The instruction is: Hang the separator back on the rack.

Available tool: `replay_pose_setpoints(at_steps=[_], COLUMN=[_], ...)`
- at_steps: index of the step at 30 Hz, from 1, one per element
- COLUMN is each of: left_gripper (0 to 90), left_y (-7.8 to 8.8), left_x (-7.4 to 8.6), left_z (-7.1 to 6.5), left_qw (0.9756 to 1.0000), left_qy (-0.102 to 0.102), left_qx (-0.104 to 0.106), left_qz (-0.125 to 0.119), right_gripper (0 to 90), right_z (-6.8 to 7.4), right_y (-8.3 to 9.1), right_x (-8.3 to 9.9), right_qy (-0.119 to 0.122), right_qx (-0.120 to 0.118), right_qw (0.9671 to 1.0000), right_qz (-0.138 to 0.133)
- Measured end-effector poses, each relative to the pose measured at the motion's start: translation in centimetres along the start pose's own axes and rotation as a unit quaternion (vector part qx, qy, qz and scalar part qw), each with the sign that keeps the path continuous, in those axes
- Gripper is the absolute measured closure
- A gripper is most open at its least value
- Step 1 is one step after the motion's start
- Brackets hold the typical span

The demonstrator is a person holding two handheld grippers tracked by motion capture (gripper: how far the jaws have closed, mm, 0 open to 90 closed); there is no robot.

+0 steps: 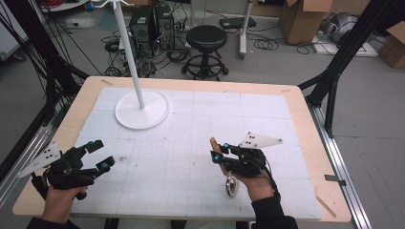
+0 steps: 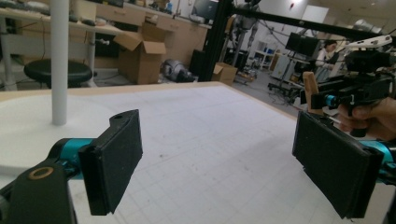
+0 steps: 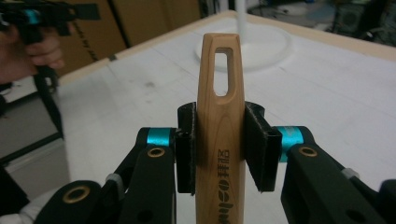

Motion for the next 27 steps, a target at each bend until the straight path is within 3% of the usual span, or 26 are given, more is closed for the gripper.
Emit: replay_pose_setpoints(at_steps=[5, 11, 20, 27], left_gripper=[17.7, 19.6, 22.2, 21.9], left_y=[-0.2, -1.0, -2.9, -5.4], left_x=[-1.3, -2.5, -3.9, -4.7], left_z=[-0.9, -1.9, -3.9, -6.4], left_qw=[0.9995, 0.9977, 0.9899, 0.9826], left_qy=[0.009, 0.010, 0.031, 0.024], left_qx=[0.026, 0.066, 0.138, 0.184], left_qz=[-0.014, -0.012, -0.011, -0.001], right_gripper=[67.7, 67.7, 67.7, 67.6], right_z=[2.2, 4.6, 6.9, 8.2], right_y=[-1.6, -3.6, -5.5, -5.5], right_x=[-1.2, -2.1, -2.3, -2.5], right_qy=[0.011, 0.025, 0.031, 0.025], right_qx=[-0.041, -0.094, -0.163, -0.201], right_qw=[0.9990, 0.9949, 0.9846, 0.9764], right_qz=[-0.016, -0.028, -0.054, -0.074])
Point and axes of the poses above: each handheld gripper's, and its own axes: y roughly backward along the jaws, x roughly out of its underside, z roughly to its left, the point moved 5 cm from there along -y, roughly forward along the jaws, and after that the axes turned 11 degrees about -z, right-handed, at the moved point
